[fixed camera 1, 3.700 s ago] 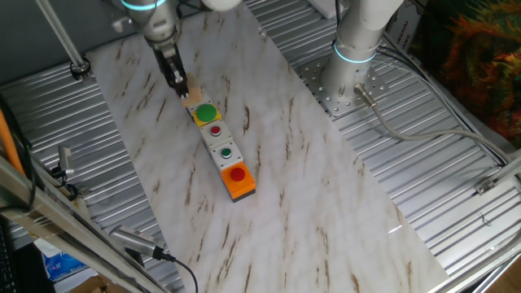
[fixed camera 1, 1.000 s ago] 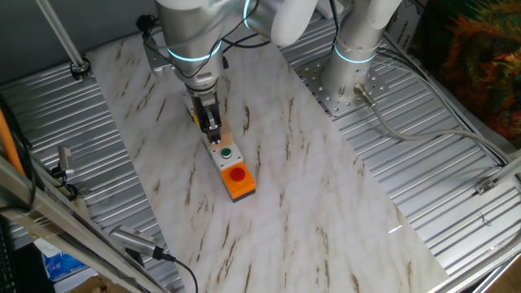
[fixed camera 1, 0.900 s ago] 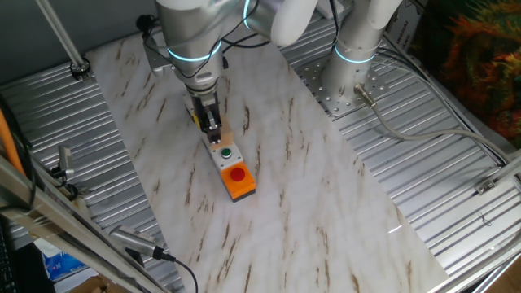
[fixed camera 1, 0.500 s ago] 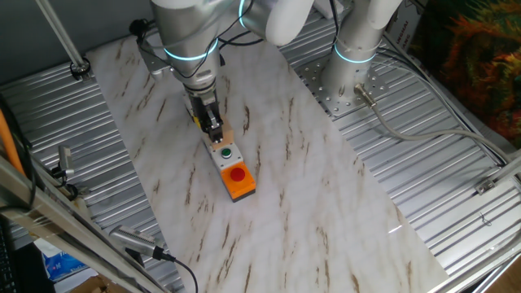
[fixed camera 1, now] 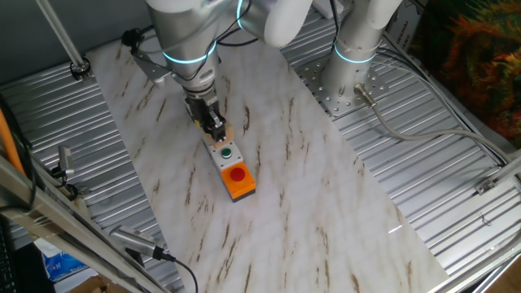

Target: Pick up the small block on the left and move it to the right

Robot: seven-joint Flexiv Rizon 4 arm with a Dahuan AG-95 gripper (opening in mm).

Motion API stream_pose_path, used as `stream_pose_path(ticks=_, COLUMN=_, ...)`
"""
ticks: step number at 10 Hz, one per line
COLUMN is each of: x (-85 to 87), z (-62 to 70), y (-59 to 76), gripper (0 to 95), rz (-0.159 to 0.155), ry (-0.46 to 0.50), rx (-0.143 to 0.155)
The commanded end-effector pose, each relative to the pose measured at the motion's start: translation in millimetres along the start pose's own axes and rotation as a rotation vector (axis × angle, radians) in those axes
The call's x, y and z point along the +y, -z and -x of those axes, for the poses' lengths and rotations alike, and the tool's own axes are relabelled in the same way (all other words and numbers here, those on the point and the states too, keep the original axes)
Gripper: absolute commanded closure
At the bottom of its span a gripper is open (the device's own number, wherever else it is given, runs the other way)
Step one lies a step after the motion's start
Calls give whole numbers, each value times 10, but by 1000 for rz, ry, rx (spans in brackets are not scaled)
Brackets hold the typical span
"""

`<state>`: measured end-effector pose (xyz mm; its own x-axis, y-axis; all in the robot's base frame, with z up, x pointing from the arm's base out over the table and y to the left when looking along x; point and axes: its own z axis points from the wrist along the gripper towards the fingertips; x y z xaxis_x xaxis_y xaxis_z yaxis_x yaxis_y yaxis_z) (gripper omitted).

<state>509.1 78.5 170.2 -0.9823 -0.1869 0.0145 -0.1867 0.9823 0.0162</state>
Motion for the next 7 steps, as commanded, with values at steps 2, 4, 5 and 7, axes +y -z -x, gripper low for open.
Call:
stream_pose_path(ticks=2, x=10, z=-33, y=45, gripper=950, rz=6, ry=-34, rx=-17)
stream_pose_path(ticks=4, x=15, z=-29, y=48, gripper=950, rz=5, ry=-35, rx=-17)
stream_pose_path(ticks=5, x=25, z=-24, y=58, gripper=950, rz=8, ry=-36, rx=-18)
stream_pose_path(ticks=7, x=97, z=17, y=81, gripper=950, rz=6, ry=-42, rx=-14)
